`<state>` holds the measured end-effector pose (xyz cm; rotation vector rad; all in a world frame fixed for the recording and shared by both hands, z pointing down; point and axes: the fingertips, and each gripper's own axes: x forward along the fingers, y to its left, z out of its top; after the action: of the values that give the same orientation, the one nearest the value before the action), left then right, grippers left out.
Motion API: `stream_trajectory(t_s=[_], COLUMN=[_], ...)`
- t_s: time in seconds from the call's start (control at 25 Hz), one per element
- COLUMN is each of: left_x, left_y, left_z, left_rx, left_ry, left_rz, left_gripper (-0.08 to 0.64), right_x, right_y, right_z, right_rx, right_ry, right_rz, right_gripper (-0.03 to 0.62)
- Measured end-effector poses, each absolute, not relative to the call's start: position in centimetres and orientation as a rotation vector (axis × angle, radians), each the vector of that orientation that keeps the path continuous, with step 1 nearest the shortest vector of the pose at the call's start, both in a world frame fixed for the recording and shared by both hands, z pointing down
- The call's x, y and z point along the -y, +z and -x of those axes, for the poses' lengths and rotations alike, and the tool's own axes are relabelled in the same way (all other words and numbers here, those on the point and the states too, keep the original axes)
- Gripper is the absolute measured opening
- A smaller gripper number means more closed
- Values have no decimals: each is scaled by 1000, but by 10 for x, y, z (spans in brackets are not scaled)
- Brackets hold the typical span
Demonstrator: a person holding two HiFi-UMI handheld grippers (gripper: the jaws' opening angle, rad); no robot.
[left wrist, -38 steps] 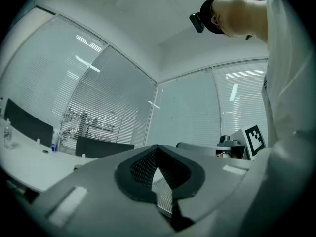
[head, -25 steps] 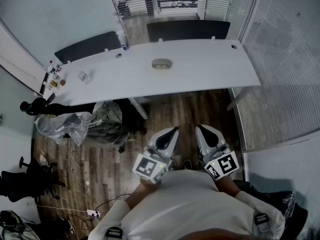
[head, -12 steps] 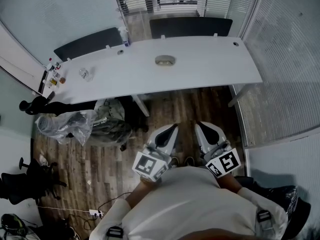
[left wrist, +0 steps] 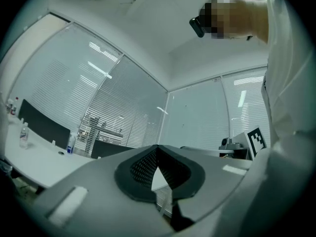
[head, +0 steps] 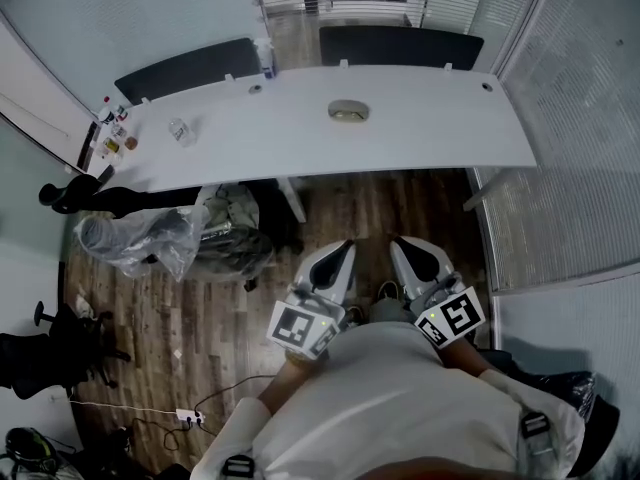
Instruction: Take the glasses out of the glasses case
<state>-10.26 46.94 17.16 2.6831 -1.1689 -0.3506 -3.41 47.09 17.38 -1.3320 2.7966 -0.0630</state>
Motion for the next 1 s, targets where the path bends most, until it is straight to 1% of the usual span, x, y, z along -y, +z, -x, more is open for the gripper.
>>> stream_trajectory(t_s=[0.24, 0.56, 1.0], left_x=[-453, -397, -267], left_y=[175, 187, 195], left_z=[112, 106, 40], left_rx=[1201, 1275, 1294], left_ry=[-356, -329, -217], left_rz=[-2664, -2638, -2649], left_gripper=[0, 0, 0], right_x=[-452, -394, -262], right_y=[174, 185, 193], right_z=[44, 29, -39], right_rx=[-2803, -2787, -2758], right_ry=[-64, -111, -176], right_rz=[1304, 1280, 1269], right_gripper=[2, 1, 2])
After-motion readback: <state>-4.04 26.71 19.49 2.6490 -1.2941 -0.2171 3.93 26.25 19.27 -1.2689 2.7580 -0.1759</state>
